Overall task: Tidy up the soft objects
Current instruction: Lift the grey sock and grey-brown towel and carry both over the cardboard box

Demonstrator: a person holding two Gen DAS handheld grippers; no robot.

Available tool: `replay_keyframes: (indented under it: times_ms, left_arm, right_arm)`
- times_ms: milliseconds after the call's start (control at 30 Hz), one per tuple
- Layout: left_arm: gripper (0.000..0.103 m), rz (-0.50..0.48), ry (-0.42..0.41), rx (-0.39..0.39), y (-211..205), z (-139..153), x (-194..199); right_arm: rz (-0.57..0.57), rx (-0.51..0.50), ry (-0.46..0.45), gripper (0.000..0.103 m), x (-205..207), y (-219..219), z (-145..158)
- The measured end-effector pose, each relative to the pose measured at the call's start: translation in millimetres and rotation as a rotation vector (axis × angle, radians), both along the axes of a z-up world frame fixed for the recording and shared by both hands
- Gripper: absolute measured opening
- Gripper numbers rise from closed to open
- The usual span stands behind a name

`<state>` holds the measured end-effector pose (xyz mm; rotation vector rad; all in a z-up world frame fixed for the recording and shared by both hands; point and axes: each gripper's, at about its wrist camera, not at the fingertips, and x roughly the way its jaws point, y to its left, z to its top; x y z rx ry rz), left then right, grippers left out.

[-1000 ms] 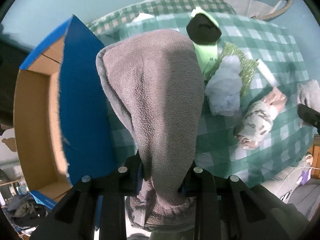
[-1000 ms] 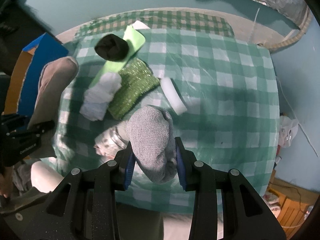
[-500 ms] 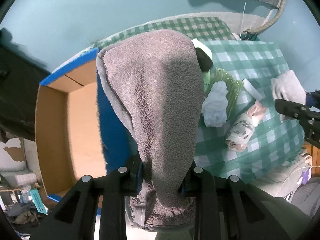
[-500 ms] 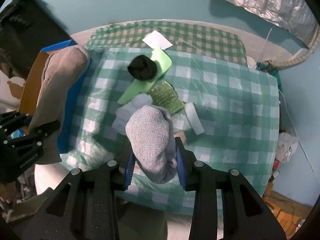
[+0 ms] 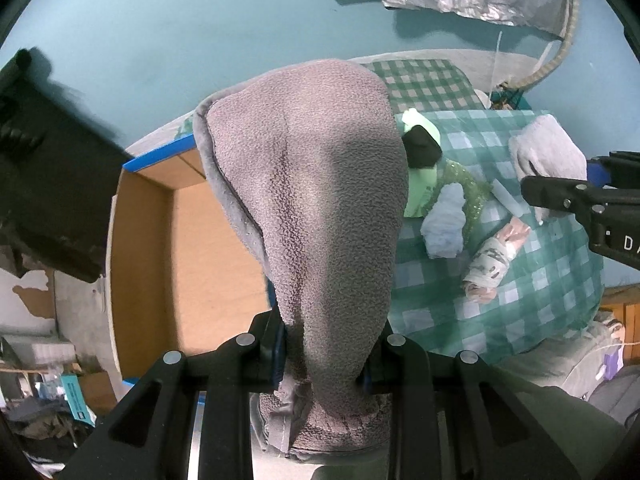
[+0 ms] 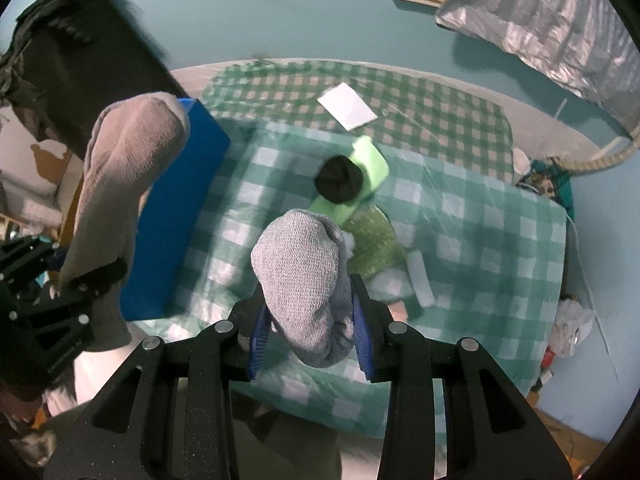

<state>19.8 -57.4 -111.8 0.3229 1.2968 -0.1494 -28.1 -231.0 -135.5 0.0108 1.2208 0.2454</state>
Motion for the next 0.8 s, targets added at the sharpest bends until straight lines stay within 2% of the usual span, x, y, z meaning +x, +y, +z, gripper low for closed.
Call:
replay_keyframes:
  times_ms: [333, 800]
  left_arm:
    - [0.028, 0.09, -0.02, -0.007, 31.5, 11.9, 0.0]
    - [0.028, 0.256, -0.021, 0.003, 89.2, 10.2, 0.4]
  right_arm:
    - [0.107, 0.015, -0.023, 0.036, 15.8, 45.7, 15.1]
    - [0.265, 0.026, -0.013, 0.036, 39.5, 123.9, 12.4]
